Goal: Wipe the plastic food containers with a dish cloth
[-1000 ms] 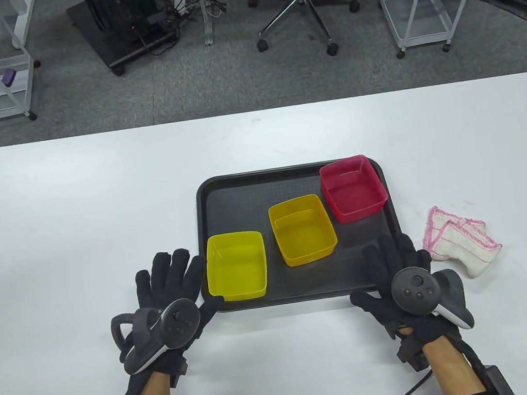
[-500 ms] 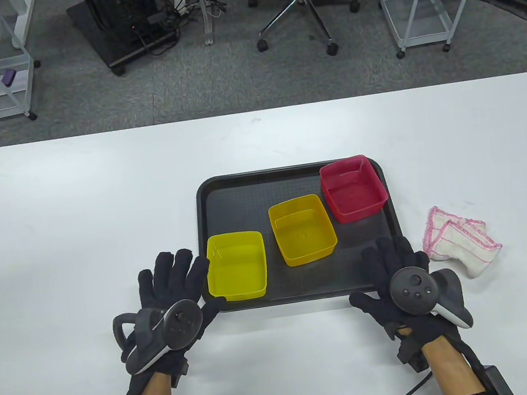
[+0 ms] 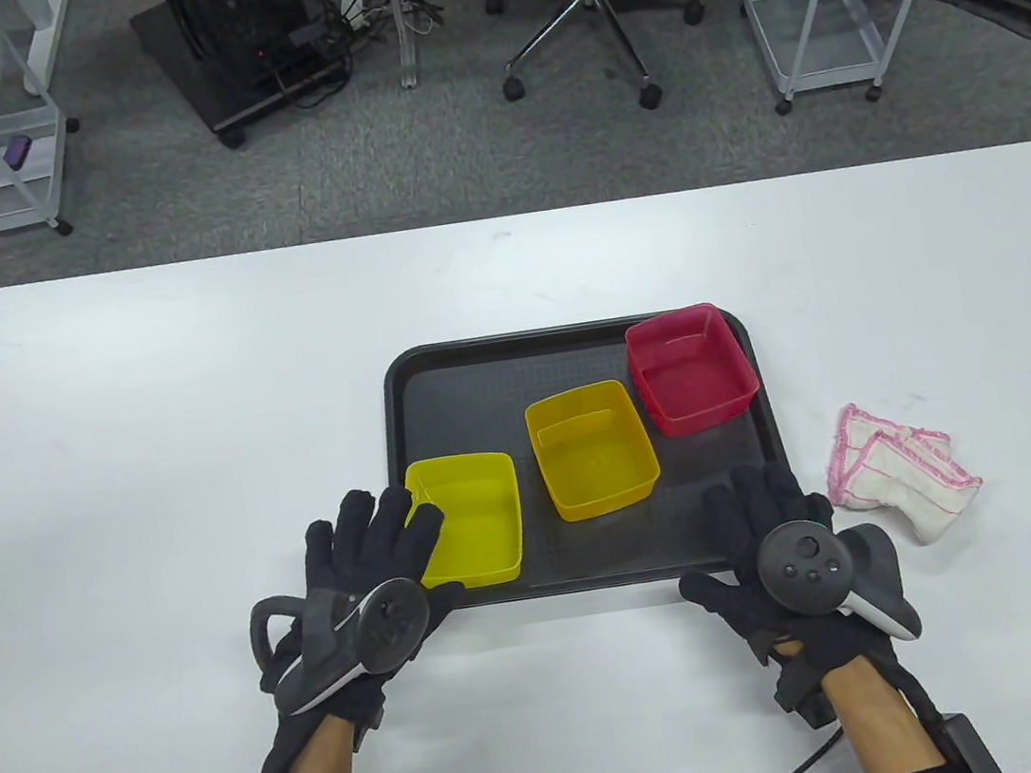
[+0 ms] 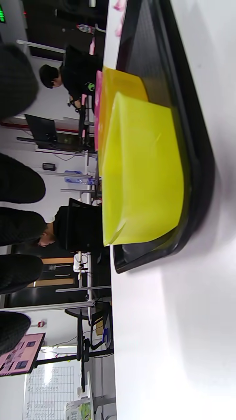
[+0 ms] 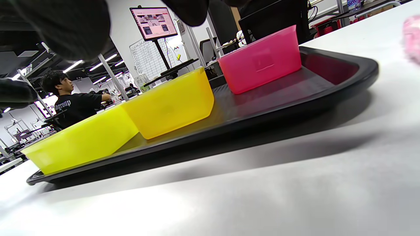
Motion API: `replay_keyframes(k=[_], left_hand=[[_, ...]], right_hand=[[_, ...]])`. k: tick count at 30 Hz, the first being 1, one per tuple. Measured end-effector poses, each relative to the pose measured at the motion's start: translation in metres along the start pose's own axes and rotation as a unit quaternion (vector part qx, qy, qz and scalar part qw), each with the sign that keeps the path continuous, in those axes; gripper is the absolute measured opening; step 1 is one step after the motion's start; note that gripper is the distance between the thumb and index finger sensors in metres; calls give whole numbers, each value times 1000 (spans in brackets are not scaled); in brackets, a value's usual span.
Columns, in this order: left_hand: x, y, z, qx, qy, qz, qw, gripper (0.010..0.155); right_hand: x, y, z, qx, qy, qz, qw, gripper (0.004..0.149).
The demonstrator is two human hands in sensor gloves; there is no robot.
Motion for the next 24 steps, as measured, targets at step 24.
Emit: replay_keyframes(k=[24], left_hand=[[37, -11, -54, 91, 174, -10, 980, 63]], right_hand=[[4, 6, 7, 7, -25, 20, 999, 85]])
Point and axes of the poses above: the tracker on the back of each hand, its own y axis roughly to the little-finger side, its own x axis roughly from the wrist to the fingertips, z = x × y, the point moved 2 cm from there along x, roughly from the wrist to the fingertips, and after that the axes turned 11 degrees about -z, right-handed, at the moved point
